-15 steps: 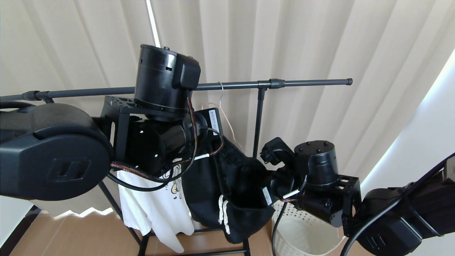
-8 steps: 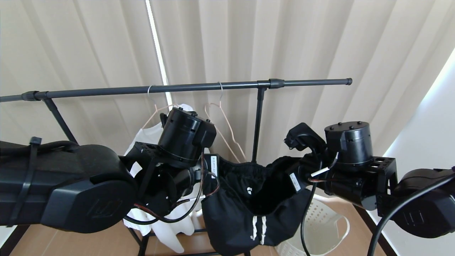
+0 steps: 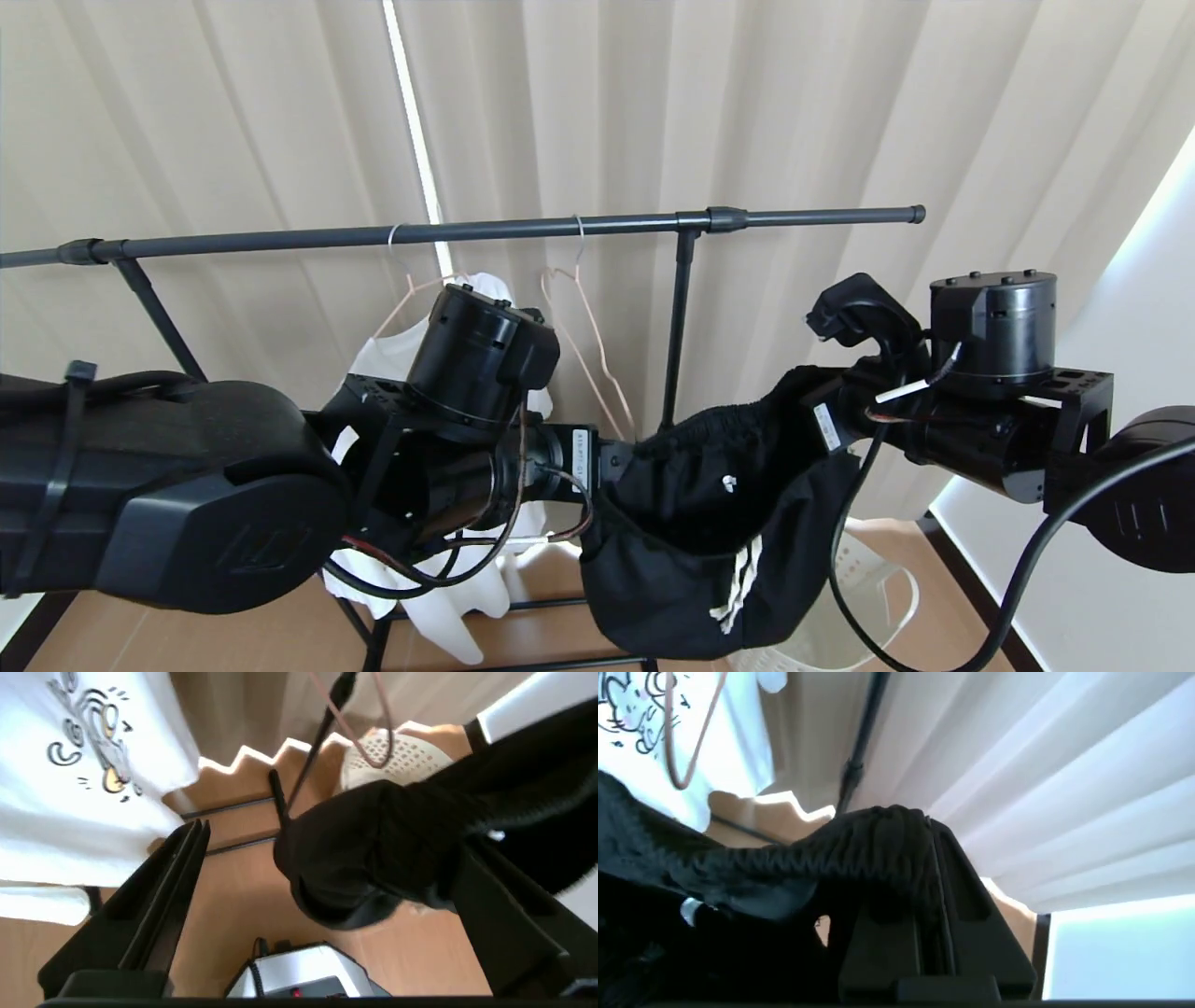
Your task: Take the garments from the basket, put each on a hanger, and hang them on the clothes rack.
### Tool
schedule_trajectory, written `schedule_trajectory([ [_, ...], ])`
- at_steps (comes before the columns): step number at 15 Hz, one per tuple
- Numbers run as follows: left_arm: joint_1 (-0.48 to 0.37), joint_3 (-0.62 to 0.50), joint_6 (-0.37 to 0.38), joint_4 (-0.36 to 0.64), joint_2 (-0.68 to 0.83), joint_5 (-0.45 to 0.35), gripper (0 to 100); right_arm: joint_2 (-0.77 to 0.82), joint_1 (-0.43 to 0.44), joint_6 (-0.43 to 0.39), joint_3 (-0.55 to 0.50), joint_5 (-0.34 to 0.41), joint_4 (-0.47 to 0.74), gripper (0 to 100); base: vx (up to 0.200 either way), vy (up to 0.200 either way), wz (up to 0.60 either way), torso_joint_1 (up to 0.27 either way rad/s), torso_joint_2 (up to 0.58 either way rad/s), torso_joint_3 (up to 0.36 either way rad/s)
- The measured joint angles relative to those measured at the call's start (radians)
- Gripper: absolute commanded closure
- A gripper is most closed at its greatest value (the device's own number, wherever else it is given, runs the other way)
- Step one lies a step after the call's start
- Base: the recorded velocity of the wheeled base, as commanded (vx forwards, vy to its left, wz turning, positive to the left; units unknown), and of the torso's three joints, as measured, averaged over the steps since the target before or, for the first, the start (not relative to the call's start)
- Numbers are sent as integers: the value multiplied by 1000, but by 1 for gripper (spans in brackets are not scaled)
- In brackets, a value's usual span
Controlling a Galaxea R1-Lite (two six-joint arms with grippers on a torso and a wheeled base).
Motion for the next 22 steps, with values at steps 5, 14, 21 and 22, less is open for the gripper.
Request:
schedule_trajectory([
  [5,50,-39,33,28,-36,-86,0,-19,-21,0,-13,-1,-1,100,0,0,0,0,0,0],
  [14,85,-479,33,31,292,198,0,-55,-21,-14,-10,-1,-3,100,0,0,0,0,0,0],
  [21,111,-816,38,45,588,313,0,-56,-21,-14,-11,-1,-3,100,0,0,0,0,0,0],
  [22,117,-836,39,48,611,314,0,-55,-21,-14,-11,-1,-3,100,0,0,0,0,0,0],
])
